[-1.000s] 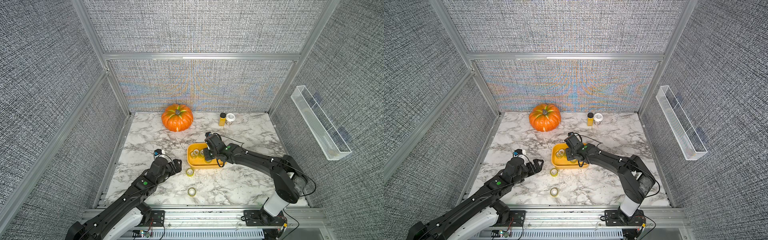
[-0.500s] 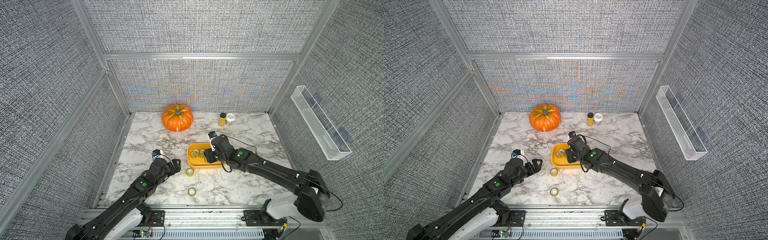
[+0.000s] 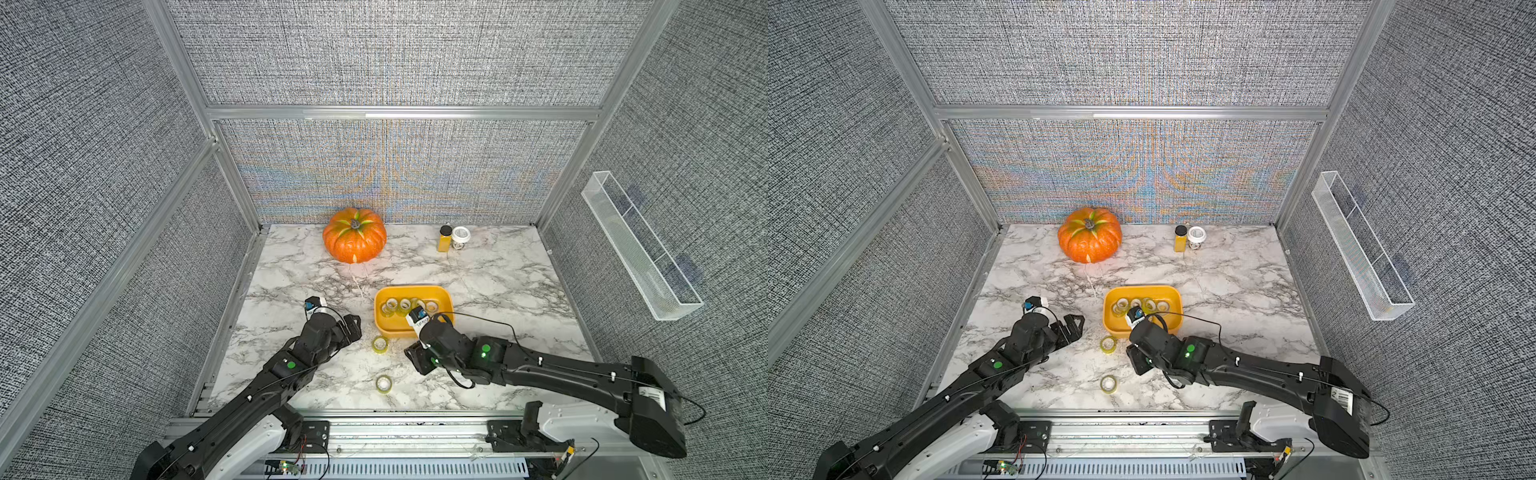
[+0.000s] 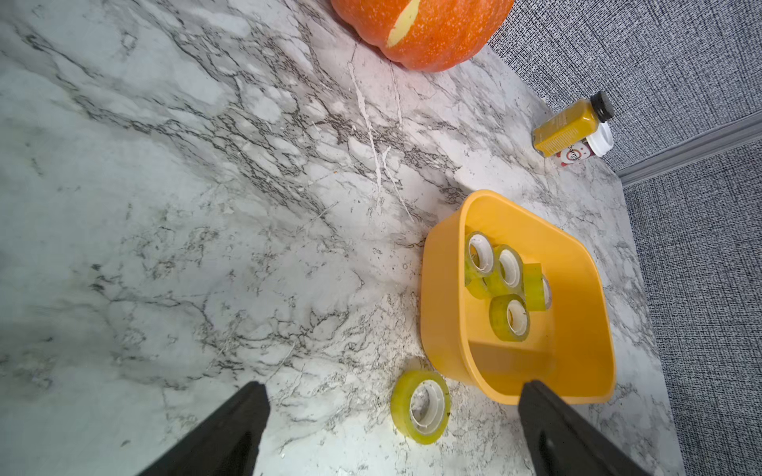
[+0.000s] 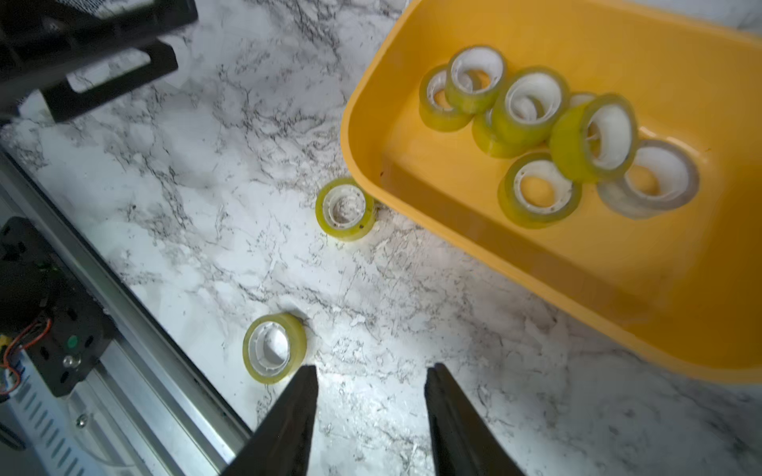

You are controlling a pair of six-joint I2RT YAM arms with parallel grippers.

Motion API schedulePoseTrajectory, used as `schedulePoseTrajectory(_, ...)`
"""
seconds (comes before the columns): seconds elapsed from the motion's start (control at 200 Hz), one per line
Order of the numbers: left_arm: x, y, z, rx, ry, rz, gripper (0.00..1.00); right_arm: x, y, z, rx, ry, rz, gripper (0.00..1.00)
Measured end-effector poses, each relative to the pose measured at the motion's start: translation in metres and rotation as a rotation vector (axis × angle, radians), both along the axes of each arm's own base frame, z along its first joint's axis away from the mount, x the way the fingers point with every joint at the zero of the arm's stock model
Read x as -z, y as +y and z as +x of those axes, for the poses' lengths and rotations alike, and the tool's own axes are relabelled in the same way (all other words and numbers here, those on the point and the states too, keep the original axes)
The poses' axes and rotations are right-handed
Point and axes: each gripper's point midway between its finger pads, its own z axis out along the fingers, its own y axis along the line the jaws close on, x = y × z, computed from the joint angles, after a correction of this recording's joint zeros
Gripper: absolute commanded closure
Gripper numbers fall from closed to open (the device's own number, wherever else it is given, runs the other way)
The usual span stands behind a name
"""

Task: Put the transparent tape into the storage box
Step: Move the tape to the center of the board.

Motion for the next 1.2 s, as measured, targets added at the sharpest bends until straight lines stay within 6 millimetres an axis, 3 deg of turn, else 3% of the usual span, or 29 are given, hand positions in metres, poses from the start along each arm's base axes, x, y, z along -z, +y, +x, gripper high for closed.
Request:
schedulePoseTrajectory(0.17, -0.001, 0.0, -0.001, 0.0, -0.004, -0.007, 0.0, 0.028, 0.008, -0.016, -0.019, 0.049, -0.026, 0.51)
schedulePoseTrajectory(0.39, -0.006, 0.001, -0.001, -0.002, -0.019, -0.015, 0.0, 0.058, 0.04, -0.042, -0.107, 0.114, -0.071, 0.51)
schedulePoseTrajectory(0.521, -0.006, 0.002, -0.002, -0.002, -0.021, -0.017, 0.0, 0.064, 0.064, -0.045, -0.136, 0.12, -0.085, 0.51)
schedulePoseTrajectory(0.631, -0.006, 0.002, -0.003, -0.002, -0.022, -0.018, 0.0, 0.073, 0.072, -0.045, -0.147, 0.125, -0.111, 0.51)
schedulePoseTrajectory(0.891, -0.007, 0.006, -0.005, -0.011, -0.029, -0.009, 0.0, 0.092, 0.066, -0.04, -0.123, 0.126, -0.203, 0.51)
schedulePoseTrajectory(1.201, 0.001, 0.008, -0.006, -0.011, -0.013, 0.004, 0.0, 0.096, 0.058, -0.033, -0.098, 0.094, -0.223, 0.55)
